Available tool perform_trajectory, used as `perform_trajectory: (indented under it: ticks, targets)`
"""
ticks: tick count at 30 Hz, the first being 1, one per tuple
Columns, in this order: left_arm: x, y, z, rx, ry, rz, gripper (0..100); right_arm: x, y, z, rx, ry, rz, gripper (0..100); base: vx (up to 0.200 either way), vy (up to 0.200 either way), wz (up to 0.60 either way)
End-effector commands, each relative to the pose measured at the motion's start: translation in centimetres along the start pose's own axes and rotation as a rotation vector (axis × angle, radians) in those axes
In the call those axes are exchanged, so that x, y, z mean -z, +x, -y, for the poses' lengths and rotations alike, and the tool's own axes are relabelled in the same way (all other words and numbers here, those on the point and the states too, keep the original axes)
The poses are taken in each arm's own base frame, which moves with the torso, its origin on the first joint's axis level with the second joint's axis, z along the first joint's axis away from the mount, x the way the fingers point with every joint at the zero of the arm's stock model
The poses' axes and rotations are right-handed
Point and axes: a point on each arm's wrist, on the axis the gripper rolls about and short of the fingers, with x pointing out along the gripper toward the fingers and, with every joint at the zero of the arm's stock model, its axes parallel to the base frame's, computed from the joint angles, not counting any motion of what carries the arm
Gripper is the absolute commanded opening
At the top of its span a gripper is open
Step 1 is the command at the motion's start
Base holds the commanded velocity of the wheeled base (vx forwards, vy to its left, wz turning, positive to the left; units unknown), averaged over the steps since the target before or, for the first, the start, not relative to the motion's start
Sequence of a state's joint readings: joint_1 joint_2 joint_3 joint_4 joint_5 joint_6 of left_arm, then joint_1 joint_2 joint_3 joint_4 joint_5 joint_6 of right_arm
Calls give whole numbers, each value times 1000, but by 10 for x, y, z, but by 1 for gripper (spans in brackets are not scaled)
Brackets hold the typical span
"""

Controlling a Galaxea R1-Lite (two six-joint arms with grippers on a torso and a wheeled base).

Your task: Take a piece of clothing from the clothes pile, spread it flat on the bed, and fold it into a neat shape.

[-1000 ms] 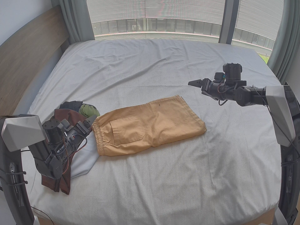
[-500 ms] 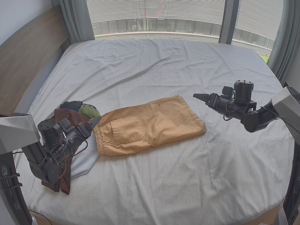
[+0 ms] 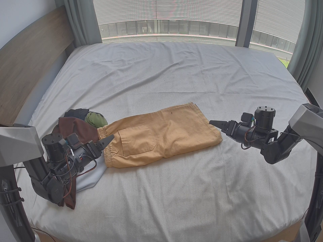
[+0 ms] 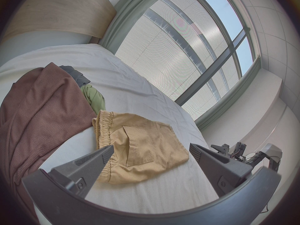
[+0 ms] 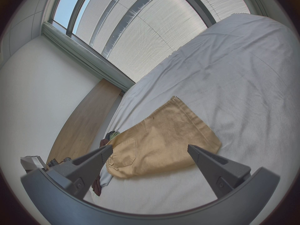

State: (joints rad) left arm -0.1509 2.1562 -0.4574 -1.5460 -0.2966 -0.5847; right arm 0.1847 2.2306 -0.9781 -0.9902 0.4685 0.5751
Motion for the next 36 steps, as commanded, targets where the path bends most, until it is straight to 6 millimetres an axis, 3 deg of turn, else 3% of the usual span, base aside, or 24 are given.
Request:
perform_trajectory:
  ticks: [1,7,19,36]
  targets:
    - [6,2,-3,-8,0,-22,100,10,1,0,4,10,-31,100,0,0,0]
    - [6,1,-1,-2,0,-21,100,25,4,2,24,33,-89,100,0,0,0]
    - [5,1,-1,-3,-4,-19,100,53,26,34,68,61,-158,100,0,0,0]
    - [3,2,-2,-6,-3,-9,100,63,58,63,99,67,-137,100,0,0,0]
